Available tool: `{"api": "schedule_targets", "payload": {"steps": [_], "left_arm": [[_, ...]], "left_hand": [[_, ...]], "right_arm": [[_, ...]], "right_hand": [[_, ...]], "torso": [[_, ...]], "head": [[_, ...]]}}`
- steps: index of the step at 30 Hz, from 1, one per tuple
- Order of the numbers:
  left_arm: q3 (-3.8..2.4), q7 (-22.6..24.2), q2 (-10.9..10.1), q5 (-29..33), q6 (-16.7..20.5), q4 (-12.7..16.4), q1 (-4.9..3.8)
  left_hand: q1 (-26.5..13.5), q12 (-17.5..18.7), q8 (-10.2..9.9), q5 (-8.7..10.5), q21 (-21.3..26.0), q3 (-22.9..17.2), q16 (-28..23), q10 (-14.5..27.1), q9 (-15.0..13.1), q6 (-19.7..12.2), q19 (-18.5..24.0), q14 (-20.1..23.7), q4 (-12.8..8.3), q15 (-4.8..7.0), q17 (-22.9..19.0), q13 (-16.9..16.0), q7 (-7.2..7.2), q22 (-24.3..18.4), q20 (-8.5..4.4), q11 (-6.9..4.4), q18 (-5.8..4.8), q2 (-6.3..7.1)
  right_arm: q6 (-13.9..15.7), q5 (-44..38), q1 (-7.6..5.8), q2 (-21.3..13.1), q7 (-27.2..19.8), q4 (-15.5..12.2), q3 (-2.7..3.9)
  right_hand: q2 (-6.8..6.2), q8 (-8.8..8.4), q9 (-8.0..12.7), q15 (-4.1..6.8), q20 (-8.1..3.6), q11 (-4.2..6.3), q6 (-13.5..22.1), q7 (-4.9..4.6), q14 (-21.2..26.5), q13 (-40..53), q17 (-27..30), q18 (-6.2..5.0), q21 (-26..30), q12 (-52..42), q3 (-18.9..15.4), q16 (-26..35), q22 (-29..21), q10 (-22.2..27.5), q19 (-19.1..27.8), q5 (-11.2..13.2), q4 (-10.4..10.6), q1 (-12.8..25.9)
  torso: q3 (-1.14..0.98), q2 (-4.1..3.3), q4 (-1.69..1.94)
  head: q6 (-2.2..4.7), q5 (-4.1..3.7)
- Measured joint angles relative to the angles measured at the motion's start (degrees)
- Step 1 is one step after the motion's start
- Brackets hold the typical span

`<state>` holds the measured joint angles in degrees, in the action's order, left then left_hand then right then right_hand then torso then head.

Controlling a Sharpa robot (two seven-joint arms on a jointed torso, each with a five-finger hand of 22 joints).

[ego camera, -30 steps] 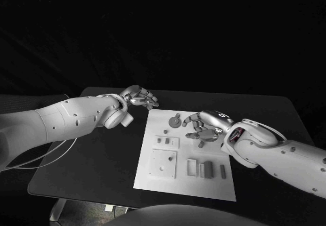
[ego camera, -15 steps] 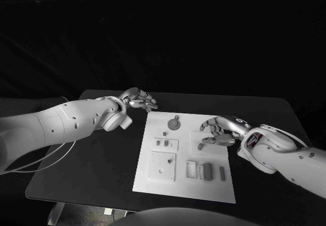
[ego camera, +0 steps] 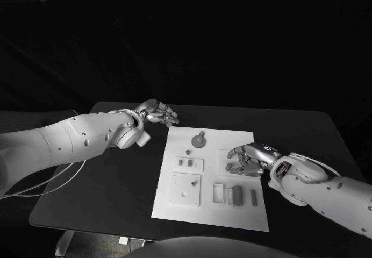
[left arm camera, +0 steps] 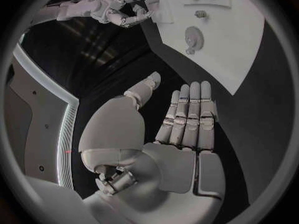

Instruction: Assemble the parts on the task board

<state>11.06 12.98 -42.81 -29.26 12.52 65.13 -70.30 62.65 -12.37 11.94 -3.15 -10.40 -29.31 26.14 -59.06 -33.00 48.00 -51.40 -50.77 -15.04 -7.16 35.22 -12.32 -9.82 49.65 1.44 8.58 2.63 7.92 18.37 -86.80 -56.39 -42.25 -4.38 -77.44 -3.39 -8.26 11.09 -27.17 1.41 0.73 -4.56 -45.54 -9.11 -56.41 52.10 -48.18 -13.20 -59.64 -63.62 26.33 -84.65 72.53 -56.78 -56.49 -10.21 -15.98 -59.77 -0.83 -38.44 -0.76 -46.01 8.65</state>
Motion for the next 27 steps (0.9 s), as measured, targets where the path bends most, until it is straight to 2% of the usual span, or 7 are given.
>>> {"api": "schedule_targets", "payload": {"steps": [4, 5, 11, 15, 18, 20, 27], "left_arm": [[0.00, 0.00, 0.00, 0.00, 0.00, -0.03, 0.02], [0.00, 0.00, 0.00, 0.00, 0.00, -0.03, 0.02], [0.00, 0.00, 0.03, 0.00, -0.01, -0.03, 0.02], [0.00, 0.00, -0.05, 0.00, -0.01, -0.02, 0.01], [0.00, -0.01, -0.10, 0.00, -0.01, -0.01, 0.01], [0.00, -0.02, -0.12, 0.00, -0.01, 0.00, 0.01], [0.01, -0.05, -0.16, 0.01, -0.01, 0.01, 0.01]], "left_hand": [[0.00, 0.00, 0.00, 0.00, 0.00, 0.00, 0.00, 0.00, 0.00, 0.00, 0.21, 0.00, 0.00, 0.00, 0.00, 0.00, 0.00, 0.00, 0.20, 0.00, 0.01, 0.00], [0.00, 0.00, 0.00, 0.00, 0.00, 0.00, 0.00, 0.00, 0.00, 0.00, 0.21, 0.00, 0.00, 0.00, -0.01, 0.00, 0.00, 0.00, 0.21, 0.00, 0.01, 0.00], [0.00, 0.21, 0.00, 0.00, 0.00, 0.00, 0.00, 0.00, 0.00, 0.00, 0.21, 0.00, 0.00, 0.00, 0.05, 0.00, 0.00, 0.00, 0.21, 0.00, 0.01, 0.00], [0.00, 0.21, 0.00, 0.00, 0.00, 0.00, 0.00, 0.00, -0.01, 0.00, 0.21, 0.00, 0.00, 0.00, 0.05, 0.00, 0.00, 0.00, 0.20, 0.00, 0.01, 0.00], [0.00, 0.21, 0.00, 0.00, 0.00, 0.00, 0.00, 0.00, -0.01, 0.00, 0.21, 0.00, 0.00, 0.00, 0.05, -0.01, 0.00, 0.00, 0.21, 0.00, 0.01, 0.00], [0.00, 0.21, 0.00, 0.00, 0.00, 0.00, 0.00, 0.00, -0.01, 0.00, 0.21, 0.00, 0.00, 0.00, 0.11, 0.05, 0.00, 0.00, 0.21, 0.00, 0.00, 0.00], [0.00, 0.21, 0.00, 0.00, 0.00, 0.00, 0.00, 0.00, 0.04, 0.00, 0.21, 0.00, 0.00, 0.00, 0.11, 0.05, 0.00, 0.00, 0.20, 0.00, 0.01, 0.00]], "right_arm": [[0.05, -0.23, 0.10, 0.60, -0.02, 0.38, -0.01], [0.06, -0.27, 0.12, 0.72, -0.03, 0.48, -0.03], [0.06, -0.41, 0.24, 1.13, -0.06, 1.01, -0.22], [0.07, -0.46, 0.34, 1.24, -0.11, 1.39, -0.33], [0.06, -0.47, 0.36, 1.24, -0.14, 1.60, -0.42], [0.00, -0.48, 0.36, 1.18, -0.15, 1.63, -0.50], [-0.25, -0.48, 0.38, 1.13, -0.18, 1.58, -0.70]], "right_hand": [[1.27, 0.37, 0.10, -0.01, 0.01, -0.02, 0.13, 0.04, 0.00, -2.11, 0.97, 0.04, 0.21, 2.30, -0.14, 1.12, -0.08, -0.02, 0.01, 0.00, -0.15, -1.27], [1.37, 0.37, 0.10, -0.01, 0.01, -0.01, 0.20, -0.02, 0.00, -2.31, 1.08, 0.35, 0.21, 2.44, -0.14, 1.28, -0.12, -0.03, 0.02, 0.00, -0.15, -1.37], [2.49, 1.20, 0.10, 0.28, 0.20, 0.40, -0.15, -0.39, -0.32, -3.07, 1.47, 0.37, 0.21, 2.96, -0.28, 1.52, -0.15, -0.46, 0.20, 0.00, -0.33, -3.40], [2.99, 2.23, -0.02, 0.50, 0.26, 0.82, -0.33, -0.42, -0.13, -4.47, 2.46, 0.37, 0.44, 5.07, 1.65, 2.58, -0.37, -0.26, 0.26, 0.00, -0.41, -5.25], [2.99, 3.13, -0.34, 1.18, 0.41, 1.37, -1.97, 0.20, -0.54, -8.07, 4.06, 0.38, 0.75, 10.37, 3.67, 4.60, -0.62, -0.10, 0.41, 0.00, -0.37, -5.25], [2.99, 3.61, -0.56, 1.36, 0.44, 1.44, -3.01, 0.31, -1.32, -13.92, 4.48, 0.38, 0.63, 18.53, 4.63, 4.68, -0.55, -0.43, 0.30, 0.00, -0.47, -5.25], [2.99, 4.01, -0.86, 1.37, -0.67, 1.36, -4.39, 0.15, -3.81, -21.46, 5.31, 0.37, -0.55, 30.66, 4.76, 4.34, -0.26, -5.30, -1.54, 0.00, -0.62, -5.25]], "torso": [[0.03, -0.01, 0.02], [0.04, -0.01, 0.02], [0.10, 0.00, 0.02], [0.10, 0.01, 0.02], [0.13, 0.03, 0.02], [0.14, 0.03, 0.02], [0.13, 0.03, -0.01]], "head": [[-0.04, -0.03], [-0.06, -0.03], [-0.13, -0.07], [-0.24, -0.06], [-0.29, -0.01], [-0.35, 0.01], [-0.60, 0.03]]}}
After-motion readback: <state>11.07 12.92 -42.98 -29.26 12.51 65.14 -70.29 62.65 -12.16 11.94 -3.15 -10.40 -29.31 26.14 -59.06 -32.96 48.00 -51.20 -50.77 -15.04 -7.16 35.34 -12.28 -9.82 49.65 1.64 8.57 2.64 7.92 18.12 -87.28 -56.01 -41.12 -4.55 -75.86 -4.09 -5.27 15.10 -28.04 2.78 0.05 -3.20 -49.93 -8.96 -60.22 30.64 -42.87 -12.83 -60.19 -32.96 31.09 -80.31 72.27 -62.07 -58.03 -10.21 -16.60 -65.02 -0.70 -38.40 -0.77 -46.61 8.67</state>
